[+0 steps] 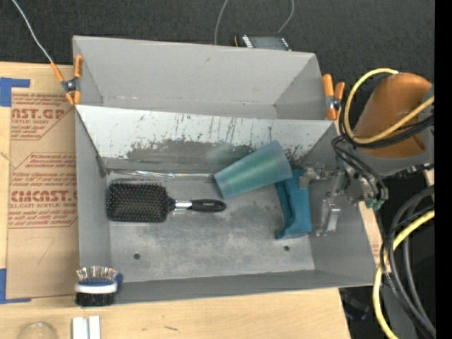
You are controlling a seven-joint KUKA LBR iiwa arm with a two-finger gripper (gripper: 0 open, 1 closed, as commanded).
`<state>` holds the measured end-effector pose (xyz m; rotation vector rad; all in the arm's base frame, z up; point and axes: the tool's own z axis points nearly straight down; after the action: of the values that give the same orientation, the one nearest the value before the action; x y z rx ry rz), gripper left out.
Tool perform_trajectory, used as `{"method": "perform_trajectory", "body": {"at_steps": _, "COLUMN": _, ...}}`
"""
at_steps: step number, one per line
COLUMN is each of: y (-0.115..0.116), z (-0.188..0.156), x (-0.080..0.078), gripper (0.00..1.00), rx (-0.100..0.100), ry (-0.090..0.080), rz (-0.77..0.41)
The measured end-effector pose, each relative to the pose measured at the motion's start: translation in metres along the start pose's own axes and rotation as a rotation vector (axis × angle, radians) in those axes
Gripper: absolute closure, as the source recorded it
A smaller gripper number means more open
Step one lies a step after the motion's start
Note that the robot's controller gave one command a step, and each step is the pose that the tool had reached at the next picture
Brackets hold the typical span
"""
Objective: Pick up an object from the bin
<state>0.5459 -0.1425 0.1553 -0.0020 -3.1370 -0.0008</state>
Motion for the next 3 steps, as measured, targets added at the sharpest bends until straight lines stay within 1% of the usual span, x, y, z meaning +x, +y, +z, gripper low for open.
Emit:
{"method": "perform_trajectory", "body": {"at_steps": 1, "y": 0.06, "z": 0.076, "x": -0.018, "gripper": 0.0, "rx": -0.004, "ry": 0.005, "rz": -0.13}}
{"method": "perform_trajectory", "body": {"at_steps": 2, "y": 0.126, "z": 0.081, "x": -0.03, "gripper": 0.0, "rx": -0.001, "ry": 0.001, "rz": -0.297}}
{"method": "perform_trajectory", "body": {"at_steps": 3, "y": 0.199, "z": 0.063, "x": 0.036, "gripper": 0.0, "rx": -0.002, "ry": 0.006, "rz": -0.317}}
